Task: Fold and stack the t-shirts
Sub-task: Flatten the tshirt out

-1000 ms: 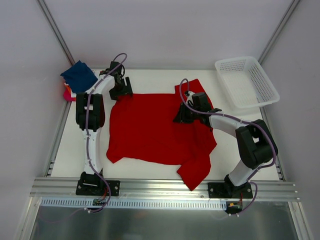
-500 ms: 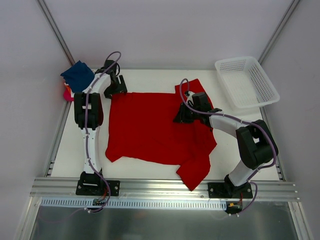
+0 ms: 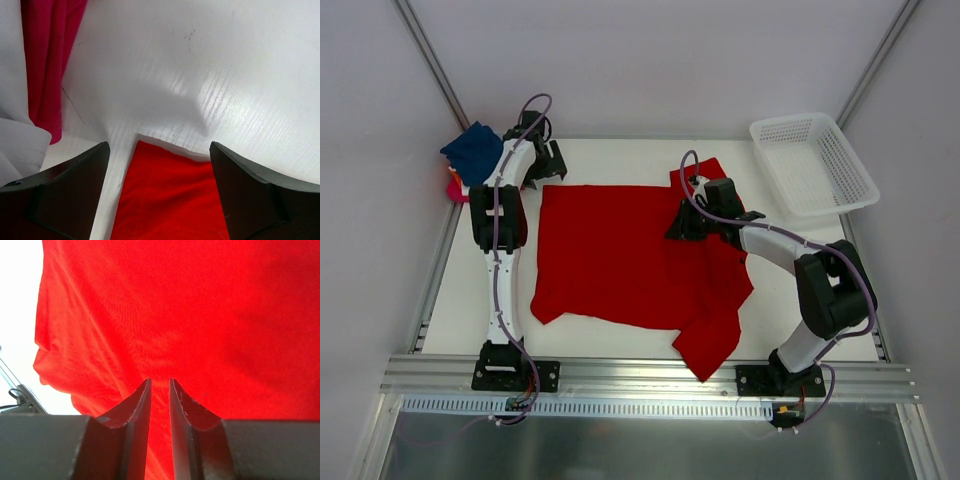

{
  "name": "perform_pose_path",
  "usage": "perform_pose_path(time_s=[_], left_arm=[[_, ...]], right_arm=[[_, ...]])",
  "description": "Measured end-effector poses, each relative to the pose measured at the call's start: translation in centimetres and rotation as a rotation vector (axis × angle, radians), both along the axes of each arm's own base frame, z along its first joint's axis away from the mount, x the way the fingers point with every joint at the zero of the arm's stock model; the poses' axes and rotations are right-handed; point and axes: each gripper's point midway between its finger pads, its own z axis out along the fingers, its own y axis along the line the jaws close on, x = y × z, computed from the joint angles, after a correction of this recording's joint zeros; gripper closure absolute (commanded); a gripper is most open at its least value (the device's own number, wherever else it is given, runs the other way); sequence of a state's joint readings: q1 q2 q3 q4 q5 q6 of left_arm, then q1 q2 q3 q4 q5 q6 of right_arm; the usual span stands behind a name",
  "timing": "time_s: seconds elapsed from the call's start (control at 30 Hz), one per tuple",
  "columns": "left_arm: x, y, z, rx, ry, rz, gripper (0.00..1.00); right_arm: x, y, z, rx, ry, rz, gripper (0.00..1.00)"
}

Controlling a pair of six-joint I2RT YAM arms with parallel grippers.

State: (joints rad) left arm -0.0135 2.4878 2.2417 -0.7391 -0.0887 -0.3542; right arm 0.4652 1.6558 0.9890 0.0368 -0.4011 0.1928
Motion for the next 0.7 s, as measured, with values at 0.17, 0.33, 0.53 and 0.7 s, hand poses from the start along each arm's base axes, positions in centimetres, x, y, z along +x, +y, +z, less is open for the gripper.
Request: perform_pose_path(time_s=[0.17,0.33,0.53,0.7], left_arm=[[-0.2,-0.4,-0.1,-0.026,0.008,-0.008,0.18],[-1.9,-1.0,0.2,-0.035,0.038,-0.017,0.18],[-3.2,-2.9,3.5,-0.033,-0.001,-0.039,0.18],[-3.6,-5.2,7.2,-0.046,-0.07,-0.085,0.18]], right_arm=[[0.8,0.4,0.8,0.013,-0.019,0.002,0.76],[0.9,0.4,0.1,0.005,-0.002,0.002,0.76],[0.8,0.4,-0.4,0.001,0.01,0.003,0.76],[0.8,0.4,-0.4,0.001,0.011,0.003,0.77]])
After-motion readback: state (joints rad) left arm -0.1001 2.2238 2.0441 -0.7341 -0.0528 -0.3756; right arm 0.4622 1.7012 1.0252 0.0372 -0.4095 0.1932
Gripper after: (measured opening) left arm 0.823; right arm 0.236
